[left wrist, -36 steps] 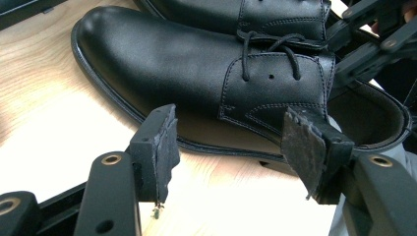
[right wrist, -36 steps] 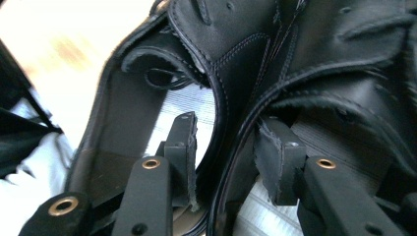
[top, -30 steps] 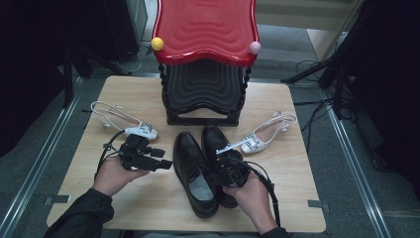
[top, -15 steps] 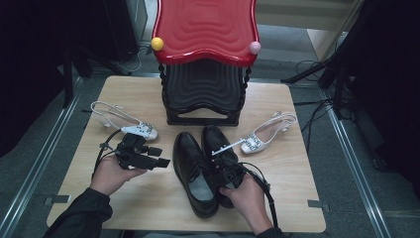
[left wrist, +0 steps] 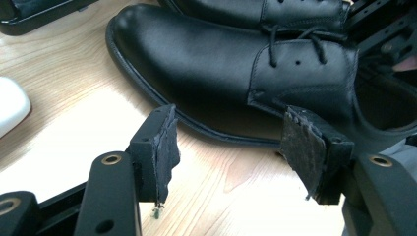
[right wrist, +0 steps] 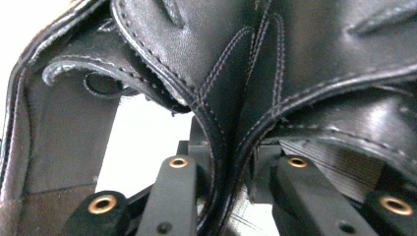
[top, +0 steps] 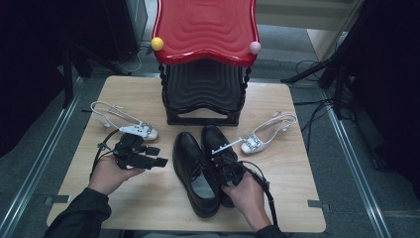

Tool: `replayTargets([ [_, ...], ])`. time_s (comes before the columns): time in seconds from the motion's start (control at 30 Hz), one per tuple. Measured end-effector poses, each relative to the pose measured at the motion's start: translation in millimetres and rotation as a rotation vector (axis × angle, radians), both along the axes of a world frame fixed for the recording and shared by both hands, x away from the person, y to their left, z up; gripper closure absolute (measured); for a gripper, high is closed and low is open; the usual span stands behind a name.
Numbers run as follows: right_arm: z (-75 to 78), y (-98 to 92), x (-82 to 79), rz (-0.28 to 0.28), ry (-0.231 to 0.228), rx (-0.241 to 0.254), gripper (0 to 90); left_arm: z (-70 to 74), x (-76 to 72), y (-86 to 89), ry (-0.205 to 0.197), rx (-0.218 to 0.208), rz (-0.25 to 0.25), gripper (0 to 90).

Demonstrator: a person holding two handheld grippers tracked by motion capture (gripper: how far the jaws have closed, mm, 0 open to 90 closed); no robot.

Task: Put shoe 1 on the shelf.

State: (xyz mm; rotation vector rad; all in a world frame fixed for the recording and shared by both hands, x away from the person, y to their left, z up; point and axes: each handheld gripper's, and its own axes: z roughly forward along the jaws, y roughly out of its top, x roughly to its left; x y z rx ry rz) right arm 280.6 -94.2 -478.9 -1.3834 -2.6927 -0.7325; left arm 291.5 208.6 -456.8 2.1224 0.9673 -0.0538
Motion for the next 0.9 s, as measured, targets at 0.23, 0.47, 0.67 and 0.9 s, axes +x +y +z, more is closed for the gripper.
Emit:
replayTargets([
  [0.23, 1.2, -13.6, 6.6, -0.006, 0.047, 0.041, 83.1, -1.3, 0.5, 4.9, 0.001, 0.004, 0.004, 39.3],
  [0.47, 13.6, -29.1, 11.1, -0.025, 0.078, 0.135, 83.4, -0.8, -2.6, 9.5, 0.003, 0.004, 0.014, 39.3],
  [0.67, 27.7, -33.3, 9.4, 0.011, 0.109, 0.217, 83.3, -0.8, -5.7, 16.3, -0.001, 0.004, 0.03, 39.3],
  [0.9, 45.0, -36.4, 5.8, 0.063, 0.127, 0.257, 83.0, -2.1, -10.3, 23.9, 0.002, 0.012, 0.054, 39.3],
])
